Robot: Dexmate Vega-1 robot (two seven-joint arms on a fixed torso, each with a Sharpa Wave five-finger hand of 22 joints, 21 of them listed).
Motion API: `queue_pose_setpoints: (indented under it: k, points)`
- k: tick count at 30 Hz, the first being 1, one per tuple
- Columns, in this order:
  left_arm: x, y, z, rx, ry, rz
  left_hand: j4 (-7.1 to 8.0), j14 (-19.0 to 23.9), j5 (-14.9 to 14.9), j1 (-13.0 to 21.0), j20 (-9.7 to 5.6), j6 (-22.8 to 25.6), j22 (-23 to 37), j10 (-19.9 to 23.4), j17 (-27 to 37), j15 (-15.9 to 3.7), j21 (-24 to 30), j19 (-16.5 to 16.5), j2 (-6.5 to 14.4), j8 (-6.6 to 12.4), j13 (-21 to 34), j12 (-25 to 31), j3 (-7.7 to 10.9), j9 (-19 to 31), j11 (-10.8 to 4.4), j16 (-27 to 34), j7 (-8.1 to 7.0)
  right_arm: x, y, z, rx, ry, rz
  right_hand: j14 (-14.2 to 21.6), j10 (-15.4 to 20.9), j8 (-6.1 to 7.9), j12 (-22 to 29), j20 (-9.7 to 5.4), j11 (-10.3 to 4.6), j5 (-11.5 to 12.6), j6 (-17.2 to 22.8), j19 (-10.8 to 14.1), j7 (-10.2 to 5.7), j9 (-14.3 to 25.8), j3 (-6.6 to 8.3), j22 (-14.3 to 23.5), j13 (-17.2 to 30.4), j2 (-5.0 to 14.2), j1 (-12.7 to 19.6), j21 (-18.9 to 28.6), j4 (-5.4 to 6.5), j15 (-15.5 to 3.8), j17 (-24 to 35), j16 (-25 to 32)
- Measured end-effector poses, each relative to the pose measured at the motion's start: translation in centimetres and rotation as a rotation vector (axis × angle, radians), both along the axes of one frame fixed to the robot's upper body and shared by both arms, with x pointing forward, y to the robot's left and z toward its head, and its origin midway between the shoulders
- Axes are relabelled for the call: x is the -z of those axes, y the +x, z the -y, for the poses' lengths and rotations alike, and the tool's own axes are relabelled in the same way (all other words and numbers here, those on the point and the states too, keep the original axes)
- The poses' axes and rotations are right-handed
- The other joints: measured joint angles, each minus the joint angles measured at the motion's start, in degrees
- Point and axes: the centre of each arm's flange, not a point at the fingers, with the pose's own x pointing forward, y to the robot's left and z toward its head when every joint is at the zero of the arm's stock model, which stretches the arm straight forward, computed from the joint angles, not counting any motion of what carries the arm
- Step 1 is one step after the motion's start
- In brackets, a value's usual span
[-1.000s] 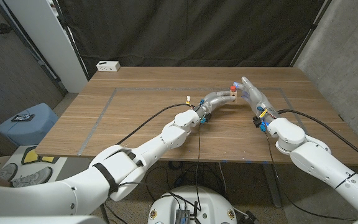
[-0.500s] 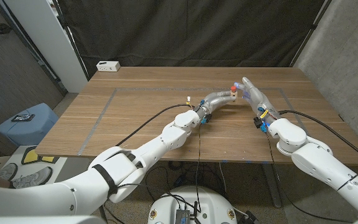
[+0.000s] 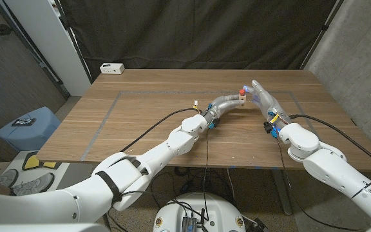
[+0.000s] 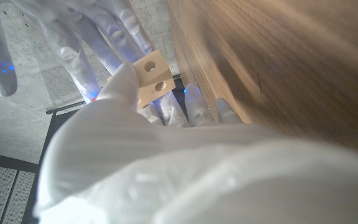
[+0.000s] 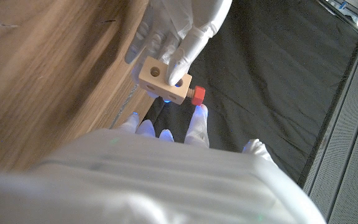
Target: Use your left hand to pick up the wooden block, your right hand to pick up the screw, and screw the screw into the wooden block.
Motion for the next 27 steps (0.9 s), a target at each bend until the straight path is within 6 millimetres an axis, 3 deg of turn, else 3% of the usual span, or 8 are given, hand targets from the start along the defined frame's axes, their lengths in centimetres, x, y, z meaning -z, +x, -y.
queue_pose_setpoints:
  k: [27]
  points:
    - [-0.55,0.56,0.42,0.003,0.009,0.000,0.31,0.00,-0.08,-0.48,0.00,0.23,0.00,-0.11,0.00,0.00,0.00,0.00,0.45,-0.10,0.28,-0.07,-0.15,-0.02,-0.08,0.00,-0.25,0.05,0.31,0.47,0.000,0.013,-0.005,0.00,0.00,0.22,0.23,0.00,0.00,0.00,0.94,0.01,0.30,0.17,0.15,0.00,0.00,0.00,0.00,0.00,0.15,0.00,0.00,0.00]
